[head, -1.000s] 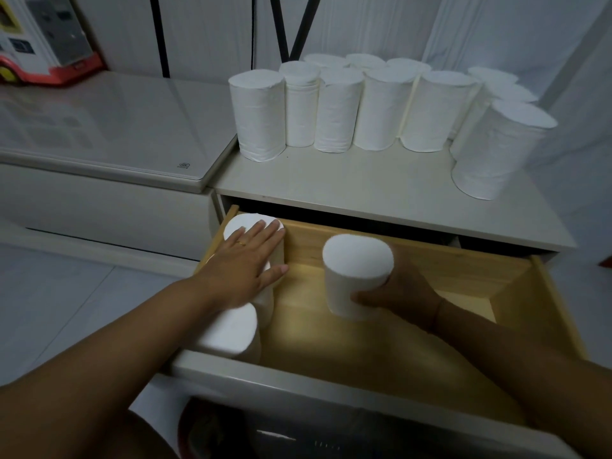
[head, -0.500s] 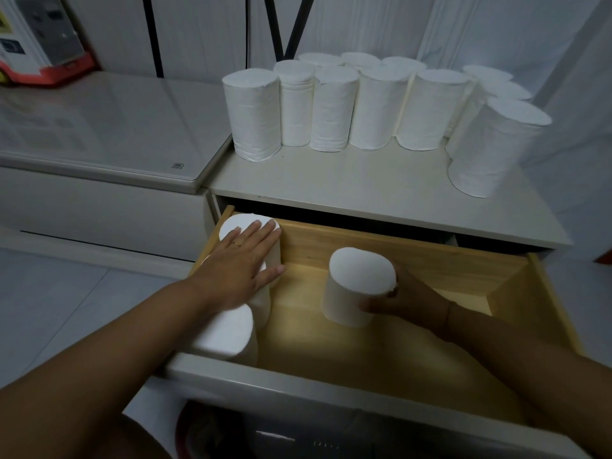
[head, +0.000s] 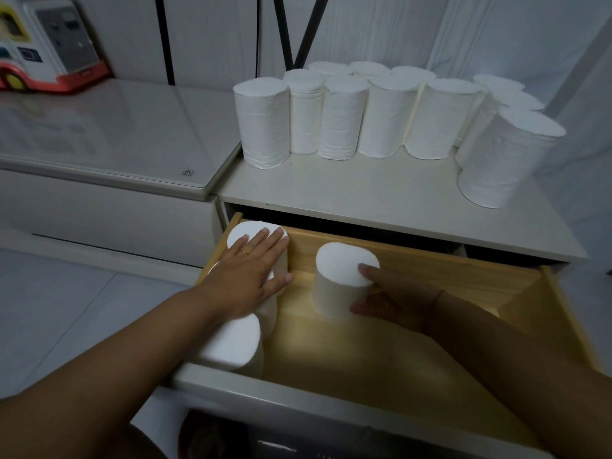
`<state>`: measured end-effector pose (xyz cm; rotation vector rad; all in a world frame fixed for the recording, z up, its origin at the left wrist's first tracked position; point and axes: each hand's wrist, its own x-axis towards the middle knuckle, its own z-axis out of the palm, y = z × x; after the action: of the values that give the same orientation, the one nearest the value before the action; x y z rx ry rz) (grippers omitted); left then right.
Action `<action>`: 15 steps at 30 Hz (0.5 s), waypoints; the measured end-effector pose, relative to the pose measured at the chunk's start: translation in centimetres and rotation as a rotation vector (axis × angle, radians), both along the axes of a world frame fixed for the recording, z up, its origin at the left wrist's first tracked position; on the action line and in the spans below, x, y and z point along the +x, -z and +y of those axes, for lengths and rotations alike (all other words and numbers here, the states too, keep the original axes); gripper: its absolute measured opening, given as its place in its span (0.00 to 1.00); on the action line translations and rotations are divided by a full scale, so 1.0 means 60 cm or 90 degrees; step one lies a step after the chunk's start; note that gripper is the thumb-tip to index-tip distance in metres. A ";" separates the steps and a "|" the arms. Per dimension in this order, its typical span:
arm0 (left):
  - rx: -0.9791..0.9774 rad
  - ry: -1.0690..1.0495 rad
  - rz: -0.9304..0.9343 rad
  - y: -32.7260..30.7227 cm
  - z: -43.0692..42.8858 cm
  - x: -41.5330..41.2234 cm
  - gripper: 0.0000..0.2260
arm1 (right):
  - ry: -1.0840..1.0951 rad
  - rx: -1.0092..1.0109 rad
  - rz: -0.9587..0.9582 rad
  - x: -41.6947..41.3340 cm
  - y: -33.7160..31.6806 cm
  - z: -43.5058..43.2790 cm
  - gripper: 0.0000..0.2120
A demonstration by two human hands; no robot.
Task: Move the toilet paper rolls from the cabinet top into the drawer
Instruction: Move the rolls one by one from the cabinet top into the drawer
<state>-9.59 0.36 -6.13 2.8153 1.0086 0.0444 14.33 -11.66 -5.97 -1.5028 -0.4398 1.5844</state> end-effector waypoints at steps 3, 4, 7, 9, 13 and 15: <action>-0.003 0.003 -0.005 0.000 0.001 0.000 0.31 | 0.009 -0.005 -0.002 -0.017 0.004 0.029 0.26; -0.003 0.004 -0.006 0.000 0.002 -0.001 0.31 | 0.012 -0.008 -0.006 -0.021 0.006 0.037 0.27; -0.004 0.009 -0.005 0.000 0.002 -0.001 0.32 | 0.011 -0.012 -0.009 -0.034 0.010 0.053 0.27; -0.004 0.012 -0.005 0.000 0.002 0.000 0.34 | 0.005 -0.010 0.001 -0.041 0.011 0.061 0.27; 0.002 0.013 -0.012 0.001 0.004 0.002 0.32 | -0.016 -0.003 0.014 -0.051 0.010 0.074 0.28; 0.004 0.016 -0.012 0.002 0.003 0.002 0.31 | -0.026 -0.008 -0.001 -0.055 0.008 0.079 0.28</action>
<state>-9.45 0.55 -6.25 2.8266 0.9708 0.0706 11.05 -6.89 -6.46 -1.5125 -0.4648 1.6211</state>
